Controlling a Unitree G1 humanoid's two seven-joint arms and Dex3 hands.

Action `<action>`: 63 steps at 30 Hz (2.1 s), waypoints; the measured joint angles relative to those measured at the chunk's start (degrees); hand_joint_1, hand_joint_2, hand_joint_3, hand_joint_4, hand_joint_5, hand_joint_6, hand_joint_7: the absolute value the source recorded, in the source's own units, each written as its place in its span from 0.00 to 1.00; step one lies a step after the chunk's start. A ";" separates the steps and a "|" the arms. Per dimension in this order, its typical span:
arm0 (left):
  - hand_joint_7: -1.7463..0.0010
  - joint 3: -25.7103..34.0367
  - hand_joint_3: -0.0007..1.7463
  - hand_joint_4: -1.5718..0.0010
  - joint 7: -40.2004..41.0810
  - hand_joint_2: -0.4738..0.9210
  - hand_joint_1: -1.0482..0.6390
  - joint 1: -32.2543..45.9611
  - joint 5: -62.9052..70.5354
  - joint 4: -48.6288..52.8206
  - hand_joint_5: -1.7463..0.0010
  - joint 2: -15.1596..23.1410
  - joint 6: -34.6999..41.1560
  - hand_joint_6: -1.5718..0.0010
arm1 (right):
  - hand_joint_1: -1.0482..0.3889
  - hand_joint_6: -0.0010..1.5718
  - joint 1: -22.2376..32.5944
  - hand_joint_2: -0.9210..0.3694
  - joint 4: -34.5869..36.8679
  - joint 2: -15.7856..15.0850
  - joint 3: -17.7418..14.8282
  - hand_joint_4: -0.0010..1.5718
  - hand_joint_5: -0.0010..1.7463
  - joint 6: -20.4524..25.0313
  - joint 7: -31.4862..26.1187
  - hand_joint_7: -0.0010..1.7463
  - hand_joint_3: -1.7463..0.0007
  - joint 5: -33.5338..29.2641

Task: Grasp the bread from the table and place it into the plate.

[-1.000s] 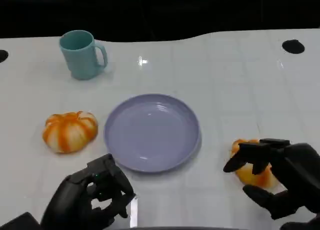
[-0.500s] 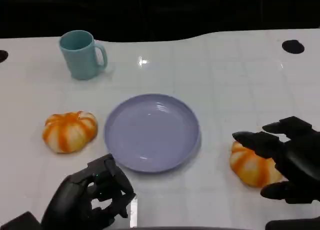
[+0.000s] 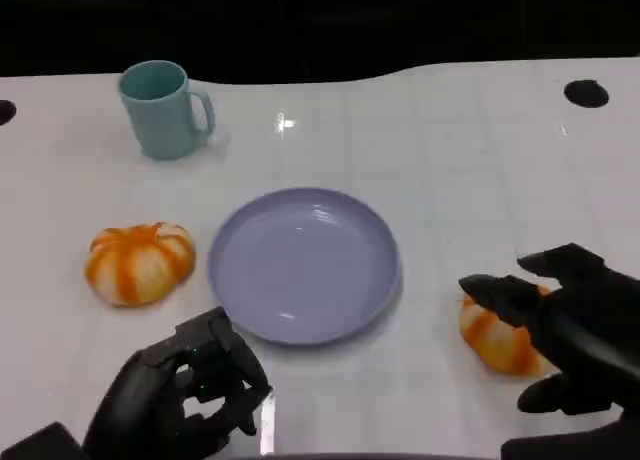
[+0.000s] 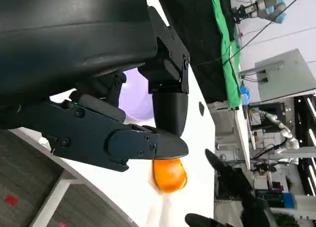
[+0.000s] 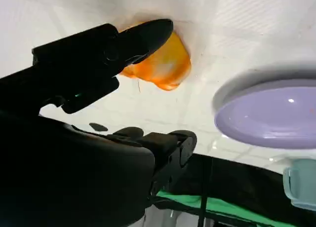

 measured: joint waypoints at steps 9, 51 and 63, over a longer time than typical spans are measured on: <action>0.11 0.02 0.17 0.57 0.01 1.00 0.29 0.12 0.08 -0.12 0.00 -0.07 0.00 0.62 | 0.30 0.16 -5.80 0.07 11.58 -0.16 4.12 0.01 0.26 0.54 -2.41 0.00 0.99 -2.22; 0.11 -0.06 0.18 0.56 0.04 1.00 0.30 0.80 1.32 -2.08 0.00 -0.36 1.10 0.62 | 0.65 0.48 -22.96 0.41 47.93 3.70 11.87 0.61 1.00 -20.05 -43.49 0.98 0.29 10.44; 0.10 -0.71 0.18 0.57 0.04 1.00 0.32 0.78 1.60 -2.17 0.00 -0.52 1.10 0.62 | 0.63 0.45 -28.42 0.52 46.28 10.09 9.90 0.62 1.00 -24.75 -37.83 1.00 0.18 19.03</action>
